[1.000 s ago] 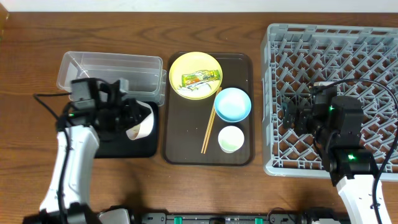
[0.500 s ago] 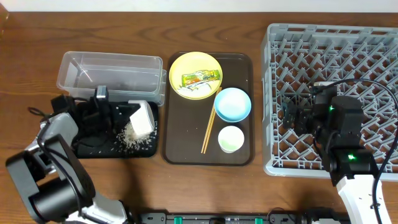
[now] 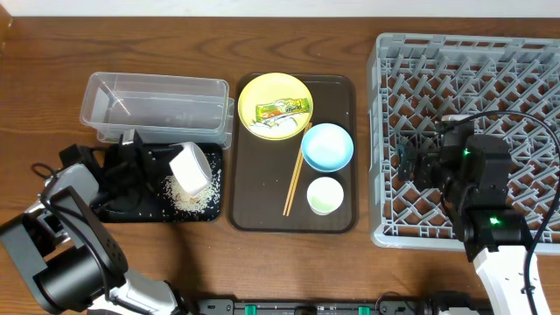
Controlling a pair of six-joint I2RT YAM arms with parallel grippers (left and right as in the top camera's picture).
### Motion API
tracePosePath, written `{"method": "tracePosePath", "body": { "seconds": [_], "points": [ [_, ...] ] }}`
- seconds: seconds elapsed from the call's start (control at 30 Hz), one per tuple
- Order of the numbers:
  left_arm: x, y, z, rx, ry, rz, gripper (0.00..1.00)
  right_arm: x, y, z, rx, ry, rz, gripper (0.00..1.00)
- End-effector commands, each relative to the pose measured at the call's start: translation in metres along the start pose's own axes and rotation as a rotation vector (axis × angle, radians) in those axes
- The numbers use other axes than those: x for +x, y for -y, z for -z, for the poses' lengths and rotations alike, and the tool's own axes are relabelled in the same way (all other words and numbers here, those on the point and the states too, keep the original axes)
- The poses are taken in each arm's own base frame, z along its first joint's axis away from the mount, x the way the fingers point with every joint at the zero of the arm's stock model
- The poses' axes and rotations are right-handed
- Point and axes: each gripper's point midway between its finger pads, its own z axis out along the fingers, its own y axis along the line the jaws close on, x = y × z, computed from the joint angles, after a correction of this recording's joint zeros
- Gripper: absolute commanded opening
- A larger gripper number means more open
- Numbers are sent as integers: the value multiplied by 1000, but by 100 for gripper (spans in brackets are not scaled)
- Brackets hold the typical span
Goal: Sort waste into correct bins and load items into the dishwasher rack
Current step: 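Lift the white bowl and tip the rice onto the black tray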
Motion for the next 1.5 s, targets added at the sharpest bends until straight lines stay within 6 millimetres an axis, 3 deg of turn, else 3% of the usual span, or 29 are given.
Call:
{"method": "tracePosePath", "body": {
  "seconds": [0.0,0.3,0.47,0.67,0.87,1.13,1.3,1.47],
  "points": [
    [0,4,5,35,5,80,6,-9,3,3,7,20,-15,99],
    [-1,4,6,37,6,277,6,-9,3,3,10,20,-15,99],
    [-2,5,6,38,7,241,6,-9,3,3,10,20,-15,99],
    [9,19,1,26,-6,-13,6,-9,4,3,12,21,-15,99],
    [36,25,-20,-168,-5,-223,6,-10,8,3,35,26,-15,99],
    [67,-6,-62,-581,-4,-553,6,-10,8,3,36,26,-15,99],
    [71,-29,-97,-788,-28,-838,6,-10,8,3,36,26,-15,99],
    [77,-37,-126,-898,-22,-1080,6,-10,8,3,36,26,-15,99]
  ]
}}
